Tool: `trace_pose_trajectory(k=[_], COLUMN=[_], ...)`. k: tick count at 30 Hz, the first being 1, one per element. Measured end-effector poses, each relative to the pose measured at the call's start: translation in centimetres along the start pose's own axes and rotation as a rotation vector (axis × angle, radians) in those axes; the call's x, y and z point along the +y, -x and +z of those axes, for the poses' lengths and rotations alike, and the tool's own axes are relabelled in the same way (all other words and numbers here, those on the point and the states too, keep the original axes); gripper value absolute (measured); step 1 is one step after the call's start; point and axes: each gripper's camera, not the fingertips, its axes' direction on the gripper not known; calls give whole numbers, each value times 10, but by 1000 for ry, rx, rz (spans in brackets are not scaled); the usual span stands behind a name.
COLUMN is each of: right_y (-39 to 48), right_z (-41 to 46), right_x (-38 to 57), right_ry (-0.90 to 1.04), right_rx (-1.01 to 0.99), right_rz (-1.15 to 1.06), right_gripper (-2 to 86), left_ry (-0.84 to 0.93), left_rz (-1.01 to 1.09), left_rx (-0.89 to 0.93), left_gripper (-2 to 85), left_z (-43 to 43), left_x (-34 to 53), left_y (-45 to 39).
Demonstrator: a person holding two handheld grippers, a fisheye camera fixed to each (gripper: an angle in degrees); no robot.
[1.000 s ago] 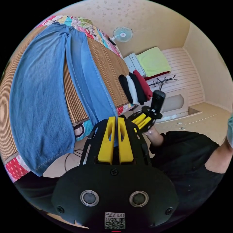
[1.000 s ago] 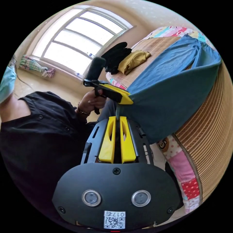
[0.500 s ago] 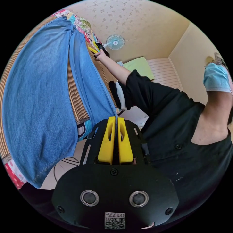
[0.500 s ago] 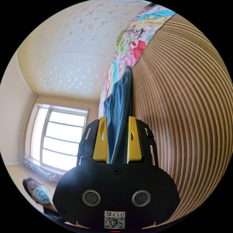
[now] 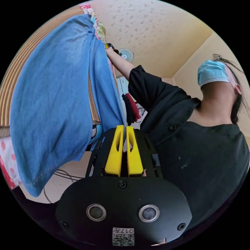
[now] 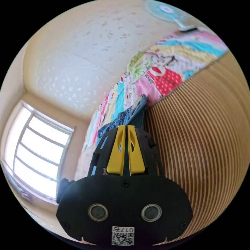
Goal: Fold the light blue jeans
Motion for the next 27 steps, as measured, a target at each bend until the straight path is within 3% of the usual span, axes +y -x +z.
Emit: trace_pose_trajectory(k=[3, 6, 11, 16, 19, 22, 27], right_y=[99, 181, 248, 239, 240, 253, 228], right_z=[17, 51, 131, 208, 196, 146, 1], right_x=[-7, -2, 19, 64, 93, 133, 258], right_ry=[22, 62, 138, 269, 288, 423, 659], right_rx=[100, 39, -88, -61, -81, -189, -204], right_rz=[-281, -410, -371, -230, -299, -463, -555], right_gripper=[16, 14, 15, 22, 39, 66, 89], left_ry=[-108, -204, -223, -119, -49, -34, -56], left_rz=[-39, -60, -83, -112, -93, -82, -87], left_rx=[23, -13, -411, -684, -758, -765, -710], left_gripper=[-8, -8, -8, -7, -7, -6, -6], left_z=[-30, -61, -95, -81, -64, -52, -45], left_x=[22, 43, 53, 38, 27, 25, 25], left_y=[0, -11, -39, -40, -39, -37, -33])
